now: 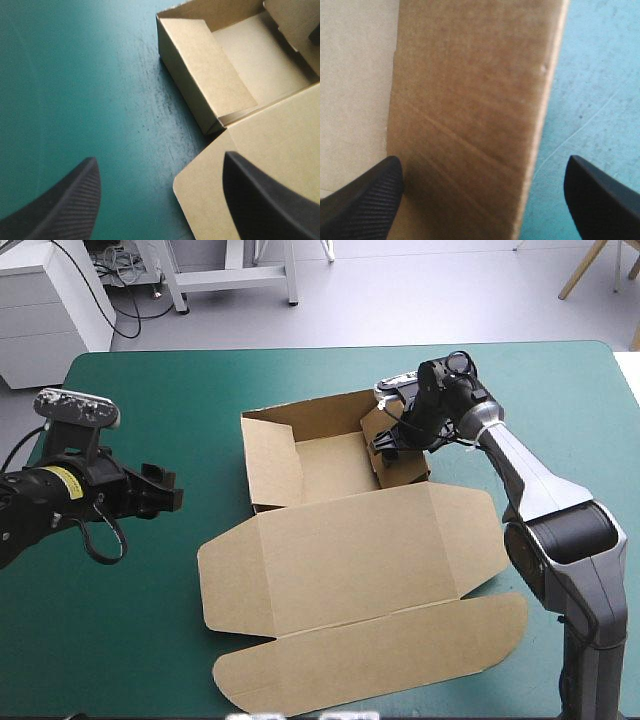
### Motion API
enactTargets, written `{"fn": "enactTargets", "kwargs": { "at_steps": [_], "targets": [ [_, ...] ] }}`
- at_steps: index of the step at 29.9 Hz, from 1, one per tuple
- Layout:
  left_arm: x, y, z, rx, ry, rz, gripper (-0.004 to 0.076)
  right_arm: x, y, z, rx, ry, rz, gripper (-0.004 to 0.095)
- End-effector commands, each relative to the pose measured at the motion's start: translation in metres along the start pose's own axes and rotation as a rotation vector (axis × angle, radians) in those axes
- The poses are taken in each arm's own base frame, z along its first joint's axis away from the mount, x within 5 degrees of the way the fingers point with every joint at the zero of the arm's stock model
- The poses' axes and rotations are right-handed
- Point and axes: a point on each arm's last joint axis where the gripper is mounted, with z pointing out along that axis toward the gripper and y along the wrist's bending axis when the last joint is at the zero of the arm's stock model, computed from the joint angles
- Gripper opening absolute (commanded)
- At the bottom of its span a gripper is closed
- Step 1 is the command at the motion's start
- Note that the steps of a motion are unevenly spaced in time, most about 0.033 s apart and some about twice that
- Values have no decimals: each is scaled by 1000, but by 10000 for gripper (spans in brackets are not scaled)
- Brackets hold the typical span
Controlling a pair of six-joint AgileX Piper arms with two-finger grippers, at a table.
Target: Fold the box
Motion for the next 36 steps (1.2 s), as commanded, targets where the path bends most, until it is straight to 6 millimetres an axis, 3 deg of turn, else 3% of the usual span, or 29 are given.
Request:
{"fn": "enactTargets", "kwargs": {
  "at_steps": [1, 2, 6, 12, 15, 19, 25, 31, 36],
  "targets": [
    [9, 2, -5, -6, 38, -1, 491, -4, -2, -32, 8, -94, -10, 624],
    [10, 2, -4, -7, 43, -1, 491, -4, -2, -32, 8, -94, -10, 534],
    [11, 2, -2, -4, 49, -1, 491, -4, -2, -32, 8, -92, -10, -19],
    [11, 2, -2, -6, 48, 3, 491, -9, -15, -44, 46, -140, 5, -19],
    [11, 3, -2, -24, 44, 9, 491, -14, -44, -68, 79, -205, 62, -19],
    [10, 5, -2, -41, 42, 19, 491, -7, -108, -101, 153, -292, 193, -19],
    [9, 8, -2, -69, 35, 28, 489, 35, -205, -116, 263, -287, 411, -19],
    [9, 8, -2, -70, 32, 29, 489, 76, -264, -132, 378, -265, 550, -19],
    [9, 8, -2, -74, 31, 45, 489, 109, -299, -145, 534, -202, 599, 7]
  ]
}}
